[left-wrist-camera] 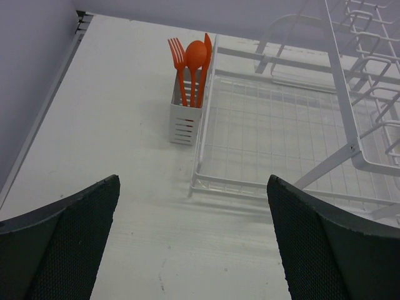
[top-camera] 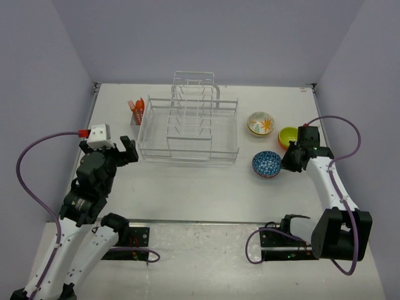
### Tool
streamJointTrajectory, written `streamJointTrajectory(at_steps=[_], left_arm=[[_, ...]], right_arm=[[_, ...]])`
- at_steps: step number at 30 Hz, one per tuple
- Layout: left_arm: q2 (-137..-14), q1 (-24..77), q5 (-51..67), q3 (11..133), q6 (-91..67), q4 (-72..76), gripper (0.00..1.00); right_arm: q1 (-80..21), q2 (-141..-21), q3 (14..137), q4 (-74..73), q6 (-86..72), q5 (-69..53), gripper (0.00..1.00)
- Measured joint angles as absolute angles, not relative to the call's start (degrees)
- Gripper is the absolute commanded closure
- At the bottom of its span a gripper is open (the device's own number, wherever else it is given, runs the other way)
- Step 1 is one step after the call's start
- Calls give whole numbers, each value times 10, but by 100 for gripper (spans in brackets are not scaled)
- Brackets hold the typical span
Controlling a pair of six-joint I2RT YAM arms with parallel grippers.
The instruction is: Unload the bowls from the dish rack
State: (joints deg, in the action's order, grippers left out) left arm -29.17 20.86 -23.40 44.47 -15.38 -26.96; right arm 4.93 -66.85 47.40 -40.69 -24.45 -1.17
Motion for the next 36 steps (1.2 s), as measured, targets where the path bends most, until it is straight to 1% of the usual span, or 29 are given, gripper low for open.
streamJointTrajectory(at_steps=[7, 8, 9, 10, 11, 12, 14, 17, 18, 20, 21, 22, 26, 29, 33, 36], left_arm=[[-292, 206, -203, 438, -154, -263, 0], [-292, 206, -201, 437, -154, -262, 0], [-292, 206, -199, 436, -154, -261, 0], [-292, 206, -199, 436, -154, -261, 0], [-292, 206, -198, 435, -154, -261, 0], [-292, 206, -199, 435, -154, -261, 0], [-293, 203, -199, 435, -154, -261, 0], [-301, 188, -199, 435, -155, -261, 0], [-304, 177, -200, 435, -156, -261, 0], [-309, 152, -208, 435, -160, -261, 0], [-311, 140, -215, 435, -163, -261, 0], [-313, 133, -222, 436, -165, -262, 0], [-327, 126, -232, 452, -170, -276, 0], [-331, 125, -225, 476, -169, -294, 0], [-317, 131, -235, 496, -170, -308, 0], [-280, 139, -263, 467, -170, -304, 0]], right_arm=[[49, -670, 473, -407, -244, -12, 94], [49, -670, 473, -407, -244, -11, 91], [49, -670, 473, -407, -244, -11, 84], [49, -668, 473, -407, -245, -11, 68], [49, -662, 473, -409, -245, -11, 58], [49, -651, 473, -411, -247, -10, 52], [49, -620, 476, -418, -248, -10, 51], [49, -566, 509, -449, -246, -10, 43], [49, -550, 528, -460, -245, -10, 34], [49, -518, 570, -469, -241, -14, 20], [49, -500, 588, -472, -236, -18, 9], [49, -479, 609, -477, -231, -25, 1], [48, -397, 686, -507, -198, -33, 1], [29, -336, 727, -522, -181, -21, 1], [-27, -265, 737, -540, -168, 11, 1], [-78, -227, 725, -552, -157, 43, 1]])
